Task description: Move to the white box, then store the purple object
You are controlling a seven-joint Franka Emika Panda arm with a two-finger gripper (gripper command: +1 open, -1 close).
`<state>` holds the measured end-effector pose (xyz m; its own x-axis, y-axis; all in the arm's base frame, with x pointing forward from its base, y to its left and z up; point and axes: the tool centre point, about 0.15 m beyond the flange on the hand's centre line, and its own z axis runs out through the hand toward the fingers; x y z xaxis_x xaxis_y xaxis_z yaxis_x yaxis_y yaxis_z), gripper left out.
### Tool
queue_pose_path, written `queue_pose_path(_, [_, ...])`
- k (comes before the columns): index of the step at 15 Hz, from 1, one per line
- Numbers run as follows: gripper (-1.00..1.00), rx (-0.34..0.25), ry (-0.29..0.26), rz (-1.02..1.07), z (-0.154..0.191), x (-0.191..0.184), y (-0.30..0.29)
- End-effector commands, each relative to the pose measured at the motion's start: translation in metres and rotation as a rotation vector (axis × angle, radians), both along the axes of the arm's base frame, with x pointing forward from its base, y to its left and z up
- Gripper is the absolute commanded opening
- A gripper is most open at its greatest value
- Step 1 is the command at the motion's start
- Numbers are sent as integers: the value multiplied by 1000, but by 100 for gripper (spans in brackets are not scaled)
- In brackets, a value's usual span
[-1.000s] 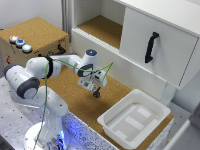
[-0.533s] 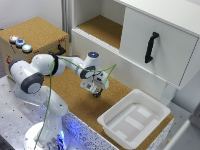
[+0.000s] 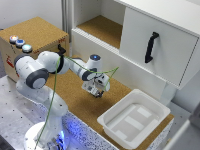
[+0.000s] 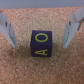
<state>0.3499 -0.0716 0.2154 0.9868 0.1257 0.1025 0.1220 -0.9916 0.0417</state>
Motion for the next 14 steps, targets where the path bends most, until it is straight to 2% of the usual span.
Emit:
queue_pose_path(1, [-100,-31,-4,-14,-17,5,14])
queue_pose_path(11, [-100,-30,10,-33,-18,-3,16])
queue_pose_path(14, [-100,-20,-53,-73,15,2,6])
